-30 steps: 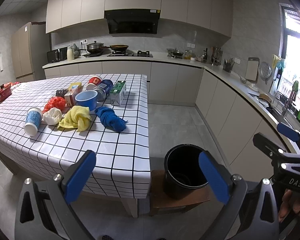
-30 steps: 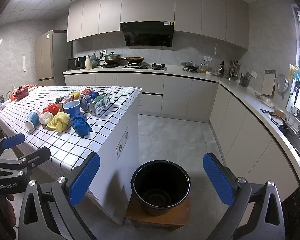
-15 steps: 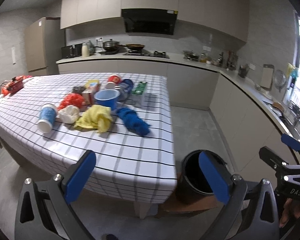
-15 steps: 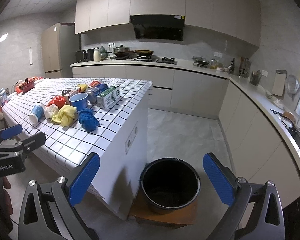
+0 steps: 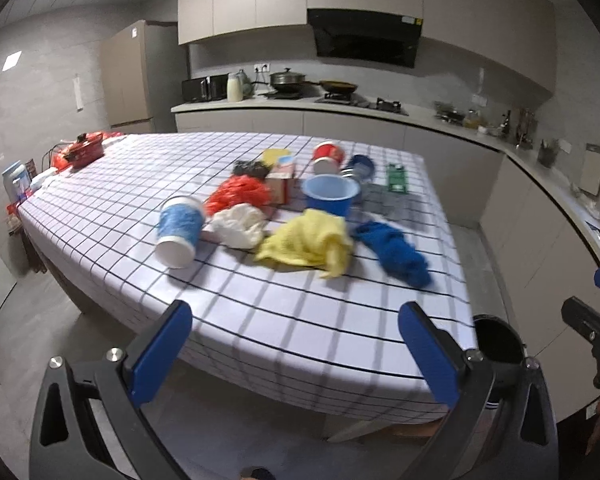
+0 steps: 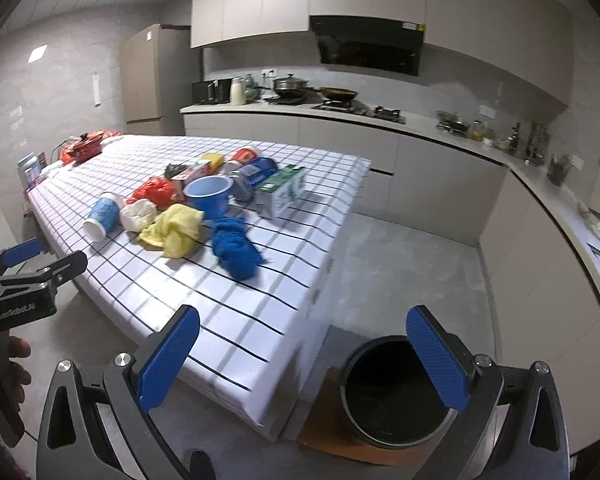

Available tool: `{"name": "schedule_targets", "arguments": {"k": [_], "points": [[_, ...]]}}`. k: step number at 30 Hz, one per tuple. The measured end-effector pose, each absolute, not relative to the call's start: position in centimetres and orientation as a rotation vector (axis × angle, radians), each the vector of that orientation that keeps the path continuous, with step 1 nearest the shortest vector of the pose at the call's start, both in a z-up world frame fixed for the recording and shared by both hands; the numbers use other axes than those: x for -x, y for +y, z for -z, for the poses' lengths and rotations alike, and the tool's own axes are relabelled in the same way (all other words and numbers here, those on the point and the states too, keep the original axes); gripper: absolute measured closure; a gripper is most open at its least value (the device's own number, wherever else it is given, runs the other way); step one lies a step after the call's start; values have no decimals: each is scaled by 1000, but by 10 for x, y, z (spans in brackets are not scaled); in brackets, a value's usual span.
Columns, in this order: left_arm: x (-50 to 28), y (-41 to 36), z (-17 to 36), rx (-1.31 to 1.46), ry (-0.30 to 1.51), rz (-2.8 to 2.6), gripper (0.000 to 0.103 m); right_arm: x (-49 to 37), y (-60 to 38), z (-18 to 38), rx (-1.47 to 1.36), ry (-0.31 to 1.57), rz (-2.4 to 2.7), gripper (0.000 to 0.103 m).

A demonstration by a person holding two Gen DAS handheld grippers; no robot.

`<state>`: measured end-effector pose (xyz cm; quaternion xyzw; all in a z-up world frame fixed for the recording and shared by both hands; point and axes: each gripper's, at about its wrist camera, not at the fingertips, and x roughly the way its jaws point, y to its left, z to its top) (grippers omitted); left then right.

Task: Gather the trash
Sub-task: 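Move both tools toward the blue paper cup and yellow cloth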

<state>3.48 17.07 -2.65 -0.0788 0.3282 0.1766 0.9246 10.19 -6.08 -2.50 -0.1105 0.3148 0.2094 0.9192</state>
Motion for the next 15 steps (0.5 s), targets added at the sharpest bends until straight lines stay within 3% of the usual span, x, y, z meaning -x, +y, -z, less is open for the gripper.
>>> {"name": "schedule_targets", "arguments": {"k": [11,15], "points": [[-34,256,38,225,644,-400,0,-128,33,37,240,646,-469,0],[-41,282,45,215,659,-428,0,-138,64,44,251,654,-496,10]]}}
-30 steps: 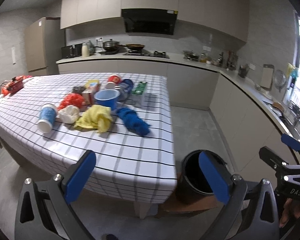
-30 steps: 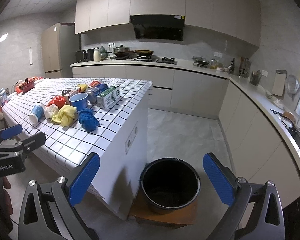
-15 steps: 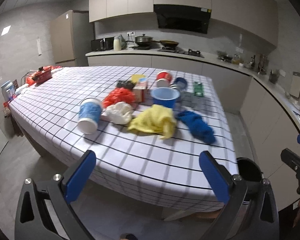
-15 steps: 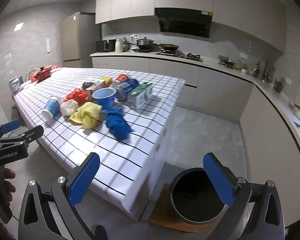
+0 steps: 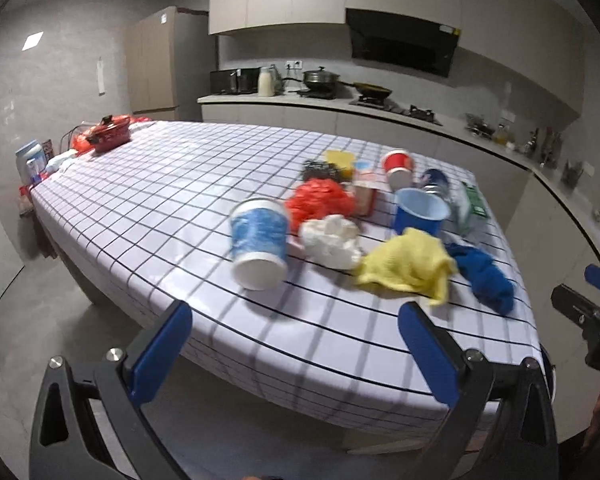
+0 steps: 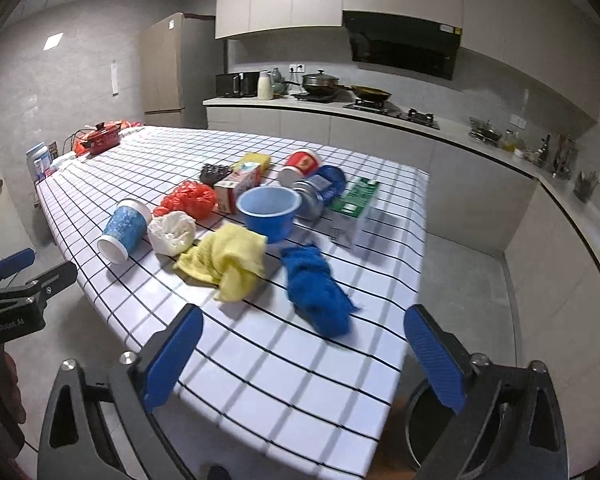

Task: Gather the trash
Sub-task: 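Move both tools toward the blue paper cup and yellow cloth, then grasp the blue paper cup with left tool while right tool grasps yellow cloth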

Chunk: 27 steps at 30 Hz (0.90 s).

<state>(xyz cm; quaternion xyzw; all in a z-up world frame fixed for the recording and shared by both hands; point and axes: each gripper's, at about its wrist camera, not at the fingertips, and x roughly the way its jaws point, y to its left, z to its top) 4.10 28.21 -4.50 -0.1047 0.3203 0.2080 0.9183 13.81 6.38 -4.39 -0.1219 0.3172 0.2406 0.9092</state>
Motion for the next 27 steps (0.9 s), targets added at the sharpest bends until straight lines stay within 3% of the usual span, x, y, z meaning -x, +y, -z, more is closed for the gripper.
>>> {"name": "schedule_targets", "arguments": {"k": [8,14,18,25,27], "points": [[-68,331,66,269,697,-371,0,-169,122,67,282,696,-532,26],[-94,354,78,270,716,-356,1,-192,153,83,296,728,-513,26],[-107,368,83,299,725,-327,10,-206,166,95,295,756,-510,26],[-126,384,88,327,736,-298,10,-225,183,116,300,802,-500,26],[-128,385,93,332,752,-288,21,-228,187,122,300,821,-498,26]]}}
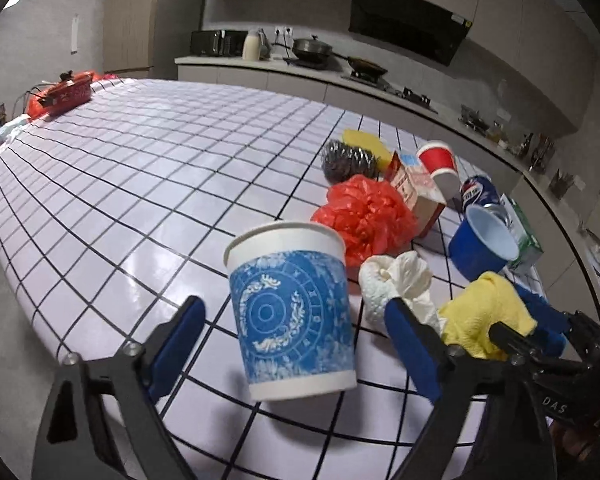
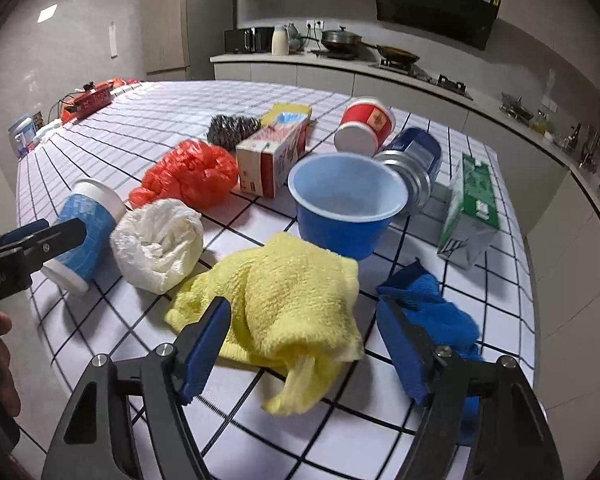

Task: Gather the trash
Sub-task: 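Grasp the blue paper cup with left tool while right tool grasps yellow cloth, then carry the paper cup and yellow cloth with both tools over the black bin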

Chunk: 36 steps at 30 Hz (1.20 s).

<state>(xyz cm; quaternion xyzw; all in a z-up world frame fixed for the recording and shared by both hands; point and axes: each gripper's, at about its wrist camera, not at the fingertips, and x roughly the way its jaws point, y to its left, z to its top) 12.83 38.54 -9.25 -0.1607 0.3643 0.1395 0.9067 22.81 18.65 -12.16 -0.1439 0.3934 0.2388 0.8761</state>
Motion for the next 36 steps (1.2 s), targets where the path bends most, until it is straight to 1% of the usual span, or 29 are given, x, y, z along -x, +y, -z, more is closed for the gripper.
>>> {"name": "schedule_targets", "arguments": {"k": [1,2,4,5,8,14,21,28,36], "points": [[-128,387,94,339,759,-277,25,-227,187,123,300,827,-500,26],[-127,389,95,349,765,-263,36,-227,189,126,301,834,-502,26],[-122,393,94,357,757,-246,39,-226,191,131,298,858,-516,50],[-120,392,94,358,753,-243,40,-225,191,132,293,867,-519,58],[-112,393,91,358,734,-234,42,-221,190,129,270,855,-530,63],[-106,382,67,317,682,-214,42,-210,185,113,242,818,-535,64],[-102,350,39,269,640,-160,42,-197,149,78,198,749,-495,64],[-101,302,27,240,631,-78,42,-177,85,50,161,705,-413,64],[-101,224,19,182,635,36,42,-154,-9,33,119,691,-288,64]]}}
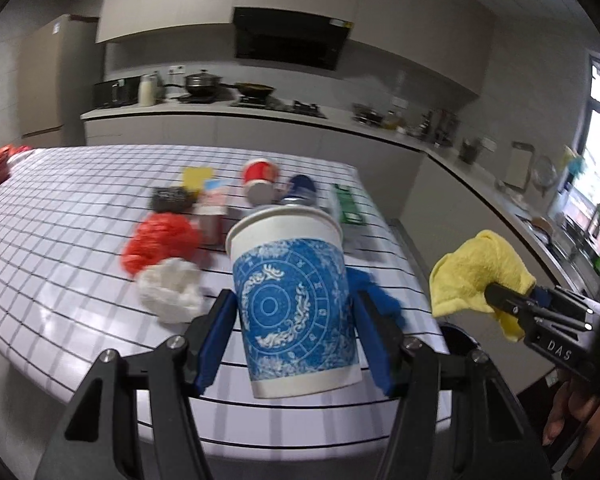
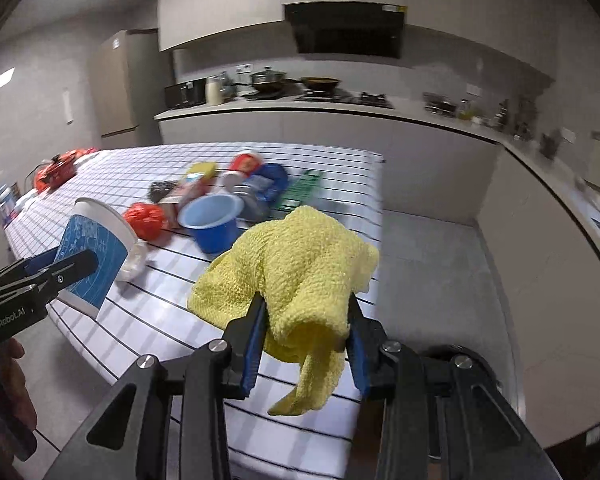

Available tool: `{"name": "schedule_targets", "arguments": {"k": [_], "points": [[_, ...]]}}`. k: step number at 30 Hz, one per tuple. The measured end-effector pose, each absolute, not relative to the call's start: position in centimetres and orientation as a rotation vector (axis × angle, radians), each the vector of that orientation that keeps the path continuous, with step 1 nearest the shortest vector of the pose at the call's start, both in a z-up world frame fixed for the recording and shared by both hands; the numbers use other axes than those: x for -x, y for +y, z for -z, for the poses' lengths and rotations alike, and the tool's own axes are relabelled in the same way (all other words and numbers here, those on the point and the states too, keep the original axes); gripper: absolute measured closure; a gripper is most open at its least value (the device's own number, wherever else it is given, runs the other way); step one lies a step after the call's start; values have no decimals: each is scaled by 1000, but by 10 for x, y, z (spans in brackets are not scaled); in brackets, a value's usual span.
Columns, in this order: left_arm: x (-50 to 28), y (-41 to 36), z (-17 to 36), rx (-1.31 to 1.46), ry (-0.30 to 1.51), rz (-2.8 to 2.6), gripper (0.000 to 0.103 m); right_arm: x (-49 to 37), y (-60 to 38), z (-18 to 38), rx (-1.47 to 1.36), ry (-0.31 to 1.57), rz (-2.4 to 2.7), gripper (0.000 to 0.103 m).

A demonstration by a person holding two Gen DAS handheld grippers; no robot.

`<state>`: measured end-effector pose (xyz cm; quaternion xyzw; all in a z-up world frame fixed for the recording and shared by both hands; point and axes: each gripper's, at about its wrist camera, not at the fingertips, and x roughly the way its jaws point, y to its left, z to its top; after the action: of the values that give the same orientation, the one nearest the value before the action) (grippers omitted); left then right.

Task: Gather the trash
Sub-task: 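Carry the paper cup and yellow cloth with both tools over the black bin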

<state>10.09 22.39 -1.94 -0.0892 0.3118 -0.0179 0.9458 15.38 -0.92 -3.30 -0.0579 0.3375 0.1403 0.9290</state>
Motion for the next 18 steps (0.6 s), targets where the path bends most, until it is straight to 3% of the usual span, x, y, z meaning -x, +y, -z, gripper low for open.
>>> {"name": "schedule_targets", "arguments": {"k": [18], "points": [[-107,51,29,79,692,260,42,-123,-195,48,60,747,-114,64]]}}
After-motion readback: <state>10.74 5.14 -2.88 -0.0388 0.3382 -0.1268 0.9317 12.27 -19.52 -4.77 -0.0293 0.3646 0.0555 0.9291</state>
